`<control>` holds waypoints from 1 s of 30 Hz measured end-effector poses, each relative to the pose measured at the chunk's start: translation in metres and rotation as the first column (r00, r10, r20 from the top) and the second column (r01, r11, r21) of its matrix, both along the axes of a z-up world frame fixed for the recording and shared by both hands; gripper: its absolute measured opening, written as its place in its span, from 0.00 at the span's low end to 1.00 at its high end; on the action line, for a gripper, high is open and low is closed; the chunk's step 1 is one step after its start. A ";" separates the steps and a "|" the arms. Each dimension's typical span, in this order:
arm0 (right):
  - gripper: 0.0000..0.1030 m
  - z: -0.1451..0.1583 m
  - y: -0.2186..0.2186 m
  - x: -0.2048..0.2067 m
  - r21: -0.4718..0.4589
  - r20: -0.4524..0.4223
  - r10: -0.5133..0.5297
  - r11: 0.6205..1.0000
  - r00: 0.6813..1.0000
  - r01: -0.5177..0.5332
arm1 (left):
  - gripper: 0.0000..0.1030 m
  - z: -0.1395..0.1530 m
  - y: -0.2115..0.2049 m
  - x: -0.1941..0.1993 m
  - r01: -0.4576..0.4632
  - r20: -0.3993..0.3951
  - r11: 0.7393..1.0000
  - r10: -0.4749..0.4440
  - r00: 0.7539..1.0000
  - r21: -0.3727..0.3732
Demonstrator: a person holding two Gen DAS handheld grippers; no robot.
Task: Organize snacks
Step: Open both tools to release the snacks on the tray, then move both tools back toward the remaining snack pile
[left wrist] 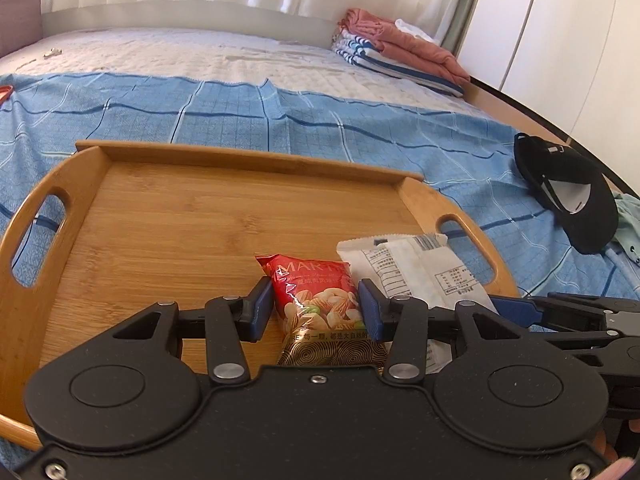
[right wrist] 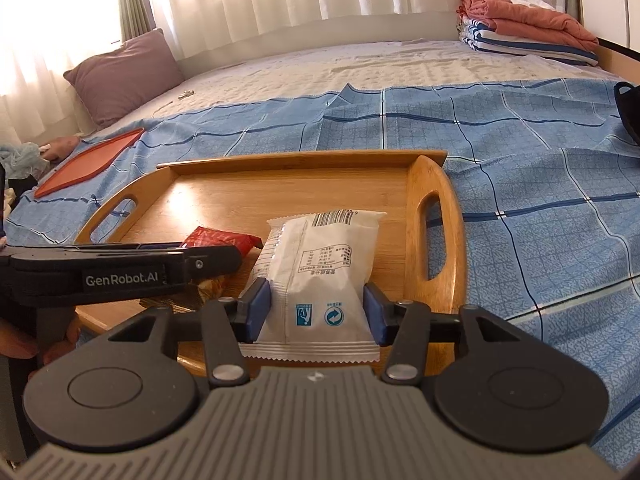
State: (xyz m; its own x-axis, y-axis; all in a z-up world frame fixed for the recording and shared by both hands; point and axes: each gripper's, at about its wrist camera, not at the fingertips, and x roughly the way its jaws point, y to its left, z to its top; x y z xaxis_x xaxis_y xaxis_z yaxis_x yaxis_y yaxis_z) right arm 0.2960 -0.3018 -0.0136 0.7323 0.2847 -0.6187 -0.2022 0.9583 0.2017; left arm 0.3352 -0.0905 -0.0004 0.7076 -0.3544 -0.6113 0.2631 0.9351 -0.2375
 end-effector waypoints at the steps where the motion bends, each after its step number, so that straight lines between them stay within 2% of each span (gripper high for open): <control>1: 0.56 -0.001 -0.001 0.000 0.008 0.001 -0.002 1.000 1.000 0.002 | 0.43 0.000 -0.001 0.000 0.001 0.001 1.000 -0.001 1.000 0.001; 4: 0.69 0.001 -0.001 -0.005 -0.003 0.029 -0.008 1.000 1.000 0.008 | 0.50 0.002 -0.003 -0.001 -0.011 0.011 1.000 0.011 1.000 0.016; 6: 0.75 0.004 -0.002 -0.011 0.003 0.055 0.004 1.000 0.998 -0.004 | 0.77 0.007 -0.003 -0.006 -0.023 0.029 0.999 0.023 0.999 0.027; 8: 0.78 0.009 -0.001 -0.015 -0.004 0.069 0.009 1.000 0.998 -0.008 | 0.86 0.014 -0.001 -0.011 -0.039 0.054 0.999 0.038 0.998 0.026; 13: 0.81 0.022 0.002 -0.029 -0.026 0.086 0.005 1.000 0.996 -0.003 | 0.87 0.035 0.007 -0.027 -0.041 0.064 0.999 0.039 0.997 0.031; 19: 0.89 0.042 0.007 -0.061 -0.050 0.128 0.020 0.999 0.992 -0.014 | 0.89 0.059 0.026 -0.059 -0.030 0.080 0.999 0.027 0.996 0.038; 23: 0.94 0.054 0.010 -0.090 -0.068 0.162 0.026 0.998 0.986 -0.015 | 0.89 0.072 0.040 -0.091 -0.017 0.087 0.999 0.013 0.996 0.049; 30: 0.98 0.070 0.014 -0.145 -0.078 0.205 0.012 0.997 0.979 0.004 | 0.91 0.090 0.066 -0.158 0.001 0.116 0.999 -0.006 0.993 0.039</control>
